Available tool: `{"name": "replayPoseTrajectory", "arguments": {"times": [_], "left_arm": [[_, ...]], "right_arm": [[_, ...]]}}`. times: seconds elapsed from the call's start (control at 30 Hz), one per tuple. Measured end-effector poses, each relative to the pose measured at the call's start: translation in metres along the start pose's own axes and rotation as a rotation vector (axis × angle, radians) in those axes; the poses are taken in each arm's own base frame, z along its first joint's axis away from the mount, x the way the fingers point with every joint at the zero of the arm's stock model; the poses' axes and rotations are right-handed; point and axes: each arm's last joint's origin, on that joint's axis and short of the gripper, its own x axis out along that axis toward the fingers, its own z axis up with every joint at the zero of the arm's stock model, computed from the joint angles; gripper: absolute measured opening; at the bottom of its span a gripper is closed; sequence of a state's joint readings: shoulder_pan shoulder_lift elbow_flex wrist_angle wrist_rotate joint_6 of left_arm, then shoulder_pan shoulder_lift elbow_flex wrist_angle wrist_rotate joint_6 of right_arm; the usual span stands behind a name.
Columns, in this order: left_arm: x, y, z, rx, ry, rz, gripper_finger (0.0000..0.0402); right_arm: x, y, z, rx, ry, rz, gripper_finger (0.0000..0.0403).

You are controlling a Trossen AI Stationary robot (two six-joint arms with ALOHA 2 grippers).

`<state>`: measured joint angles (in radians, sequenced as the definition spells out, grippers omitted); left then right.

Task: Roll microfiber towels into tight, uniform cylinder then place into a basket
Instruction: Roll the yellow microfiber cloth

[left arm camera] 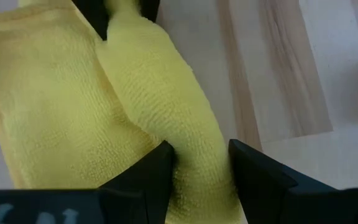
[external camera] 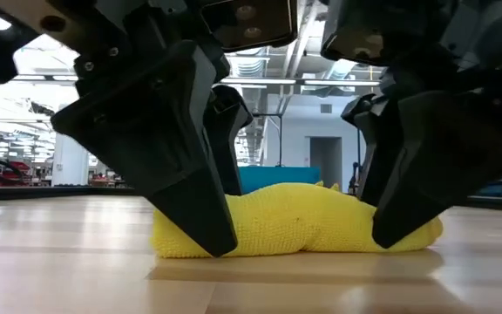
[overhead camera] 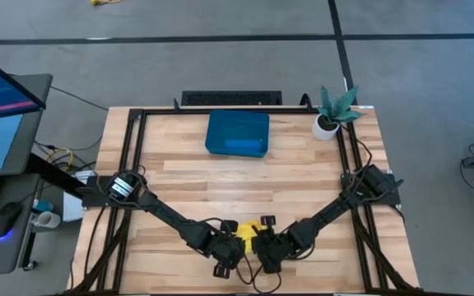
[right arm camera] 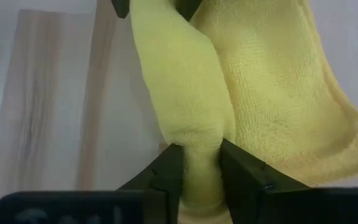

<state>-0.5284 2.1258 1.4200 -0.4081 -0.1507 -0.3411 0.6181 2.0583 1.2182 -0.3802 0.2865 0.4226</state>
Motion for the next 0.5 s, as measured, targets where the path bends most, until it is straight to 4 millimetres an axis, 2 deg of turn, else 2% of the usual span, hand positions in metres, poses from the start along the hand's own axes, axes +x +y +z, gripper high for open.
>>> {"name": "replayPoseTrajectory", "arguments": {"times": [0.27,0.5], "left_arm": [[-0.006,-0.008,-0.004,0.058,-0.015,0.065,0.015],[-0.037,-0.021,-0.008,0.112,-0.055,0.186,0.015]], "right_arm": [[-0.008,-0.003,0.002,0.036,0.023,0.08,0.0064],[-0.01,-0.004,0.009,0.07,0.032,0.239,0.0043]]}}
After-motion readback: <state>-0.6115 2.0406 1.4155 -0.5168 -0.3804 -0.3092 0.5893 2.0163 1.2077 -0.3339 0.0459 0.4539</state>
